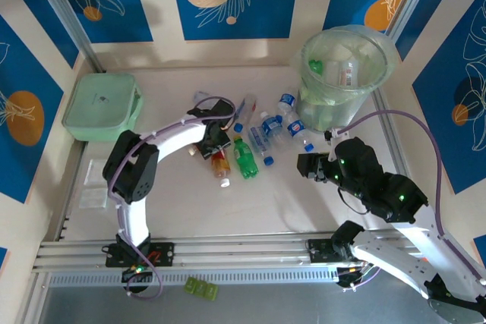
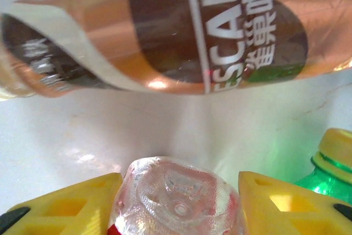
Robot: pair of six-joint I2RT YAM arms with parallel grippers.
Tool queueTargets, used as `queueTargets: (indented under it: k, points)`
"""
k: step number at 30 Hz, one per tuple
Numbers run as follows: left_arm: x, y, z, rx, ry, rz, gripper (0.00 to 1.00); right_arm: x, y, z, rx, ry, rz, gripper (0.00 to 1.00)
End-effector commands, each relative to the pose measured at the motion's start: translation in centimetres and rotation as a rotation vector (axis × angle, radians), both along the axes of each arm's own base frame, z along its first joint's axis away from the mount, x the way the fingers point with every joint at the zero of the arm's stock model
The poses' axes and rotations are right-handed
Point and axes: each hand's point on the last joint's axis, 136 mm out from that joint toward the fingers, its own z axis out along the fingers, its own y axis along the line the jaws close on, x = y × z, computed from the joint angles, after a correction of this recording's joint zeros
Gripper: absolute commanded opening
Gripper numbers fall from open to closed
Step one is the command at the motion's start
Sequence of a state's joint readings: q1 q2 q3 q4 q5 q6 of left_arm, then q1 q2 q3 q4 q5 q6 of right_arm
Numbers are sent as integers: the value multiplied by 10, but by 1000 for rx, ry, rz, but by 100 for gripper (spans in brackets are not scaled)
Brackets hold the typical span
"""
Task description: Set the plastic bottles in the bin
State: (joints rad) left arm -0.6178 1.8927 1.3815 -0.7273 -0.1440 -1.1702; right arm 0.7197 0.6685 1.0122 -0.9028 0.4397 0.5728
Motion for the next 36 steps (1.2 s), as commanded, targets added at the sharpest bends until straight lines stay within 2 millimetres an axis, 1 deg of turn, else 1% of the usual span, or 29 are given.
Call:
queueTargets:
  k: [1, 5, 8, 10, 11, 13, 16, 19, 20, 23, 26, 28, 30, 33, 36]
  points:
    - [-6, 15, 33, 6, -56, -7, 52, -2, 6, -3, 29, 36, 13, 67]
    - [-12, 19, 56, -24, -109, -31, 53, 1, 17, -7, 51, 68, 29, 67]
    - [-13, 14, 76, -69, -167, -99, 53, 8, 11, -10, 69, 102, -68, 69]
    - [-14, 9, 93, -105, -216, -155, 54, 9, 19, -7, 89, 111, -44, 69]
    - [-13, 4, 103, -131, -252, -196, 53, 7, 28, -3, 108, 110, 9, 70]
    - [-14, -7, 125, -197, -332, -279, 53, -3, 51, 6, 160, 98, 156, 71]
    - [-19, -25, 168, -333, -497, -405, 54, -8, 71, 16, 244, 96, 256, 72]
    - [-34, -46, 218, -504, -681, -552, 55, -12, 90, 27, 314, 110, 343, 75]
    - [-40, -51, 234, -557, -737, -591, 55, -13, 96, 31, 336, 115, 368, 77]
    - [-54, -57, 271, -663, -848, -650, 56, -15, 110, 43, 408, 116, 433, 82]
    - [-67, -60, 300, -760, -917, -686, 56, -13, 118, 53, 472, 110, 466, 88]
    - [-73, -62, 312, -823, -944, -689, 56, -9, 119, 60, 508, 94, 474, 91]
    - [-77, -63, 319, -883, -950, -676, 56, -6, 122, 68, 540, 69, 495, 93]
    - [-82, -65, 325, -954, -948, -667, 56, -4, 132, 76, 569, 47, 549, 96]
    - [-84, -68, 330, -1019, -938, -657, 55, -1, 141, 77, 554, 21, 592, 97]
